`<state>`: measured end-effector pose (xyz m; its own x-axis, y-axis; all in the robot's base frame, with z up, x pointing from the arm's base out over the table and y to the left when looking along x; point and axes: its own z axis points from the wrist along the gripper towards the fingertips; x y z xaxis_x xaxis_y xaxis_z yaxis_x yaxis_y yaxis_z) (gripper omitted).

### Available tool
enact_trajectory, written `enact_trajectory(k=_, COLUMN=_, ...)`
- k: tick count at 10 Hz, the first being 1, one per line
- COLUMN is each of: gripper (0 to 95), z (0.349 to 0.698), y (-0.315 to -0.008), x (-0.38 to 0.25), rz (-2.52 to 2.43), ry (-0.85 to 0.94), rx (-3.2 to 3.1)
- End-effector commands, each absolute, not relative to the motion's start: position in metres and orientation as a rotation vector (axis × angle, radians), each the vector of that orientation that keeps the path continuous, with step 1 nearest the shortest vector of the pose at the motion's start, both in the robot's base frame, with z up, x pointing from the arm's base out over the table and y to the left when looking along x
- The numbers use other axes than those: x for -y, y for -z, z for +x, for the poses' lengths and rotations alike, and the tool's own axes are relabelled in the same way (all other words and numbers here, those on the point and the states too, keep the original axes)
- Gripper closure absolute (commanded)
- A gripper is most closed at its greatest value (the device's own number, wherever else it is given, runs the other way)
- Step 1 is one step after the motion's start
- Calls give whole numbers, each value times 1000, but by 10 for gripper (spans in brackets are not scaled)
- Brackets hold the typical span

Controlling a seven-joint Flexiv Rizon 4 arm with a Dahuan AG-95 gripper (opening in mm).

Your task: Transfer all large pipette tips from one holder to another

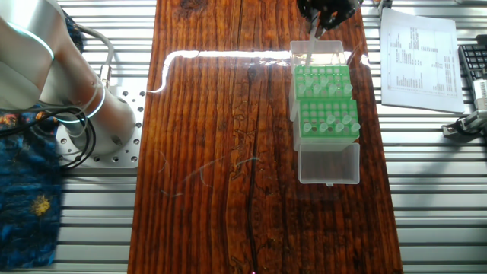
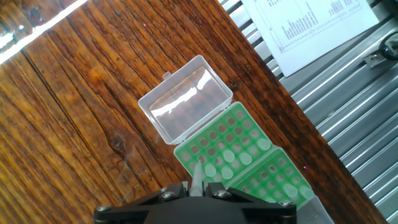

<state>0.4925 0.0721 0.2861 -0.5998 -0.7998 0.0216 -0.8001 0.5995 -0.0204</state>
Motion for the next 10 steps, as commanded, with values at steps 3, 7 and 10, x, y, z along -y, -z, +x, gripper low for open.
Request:
enact_trajectory(k=3, gripper=950, z=488, y=-282, x=-72, rz=1406, ry=-42, rx=2799)
enact_trajectory(k=7, gripper=950, z=484, y=-282, x=-72, rz=1408, ry=-40, rx=2798)
enact_trajectory(k=10, gripper=950, z=482, y=-282, x=-72, rz=1414, ry=-41, rx=2794)
